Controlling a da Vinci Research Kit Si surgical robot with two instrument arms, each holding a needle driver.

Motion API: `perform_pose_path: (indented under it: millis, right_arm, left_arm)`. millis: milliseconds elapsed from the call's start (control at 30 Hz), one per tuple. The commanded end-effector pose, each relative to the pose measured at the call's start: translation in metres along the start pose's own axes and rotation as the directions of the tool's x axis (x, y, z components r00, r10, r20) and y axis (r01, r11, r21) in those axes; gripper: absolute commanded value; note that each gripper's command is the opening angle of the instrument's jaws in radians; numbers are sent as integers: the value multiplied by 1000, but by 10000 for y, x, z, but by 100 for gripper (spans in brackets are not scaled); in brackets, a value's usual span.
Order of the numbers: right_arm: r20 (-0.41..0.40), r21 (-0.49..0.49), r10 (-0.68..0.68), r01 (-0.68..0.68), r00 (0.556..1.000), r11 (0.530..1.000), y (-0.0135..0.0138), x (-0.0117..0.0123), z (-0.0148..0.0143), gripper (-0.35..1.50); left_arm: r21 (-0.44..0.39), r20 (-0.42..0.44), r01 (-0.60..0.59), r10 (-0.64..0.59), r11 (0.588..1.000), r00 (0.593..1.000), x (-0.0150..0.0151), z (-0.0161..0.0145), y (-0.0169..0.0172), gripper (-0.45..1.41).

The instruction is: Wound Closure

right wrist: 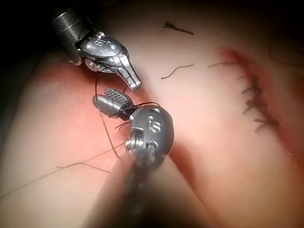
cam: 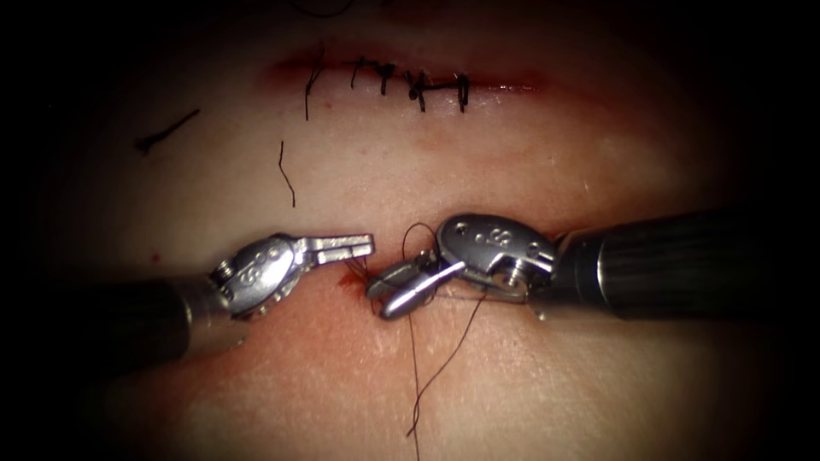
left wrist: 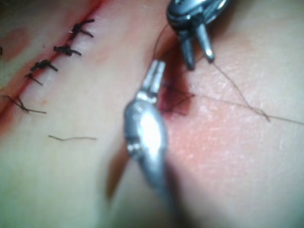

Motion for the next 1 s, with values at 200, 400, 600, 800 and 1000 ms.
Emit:
perform_pose_path:
  millis: [200,400,600,800,1000]
  right_arm:
    - [346,74,-150,132,926,988,13,-16,30,14]
    - [463,152,-245,196,852,969,18,-13,34,46]
    - [541,245,-327,227,774,942,23,-10,41,66]
    - [558,333,-406,253,724,908,21,-17,46,59]
    - [576,381,-435,244,692,892,12,-32,41,44]
  left_arm:
    - [-1,1,2,-2,1000,1000,-3,13,15,-45]
    - [-4,3,4,-4,1000,1000,1,13,22,-45]
    - [-8,2,6,-6,1000,1000,5,8,30,-45]
    - [-18,0,12,-12,1000,1000,13,-6,33,-45]
    - [-15,5,12,-12,1000,1000,15,-17,39,-45]
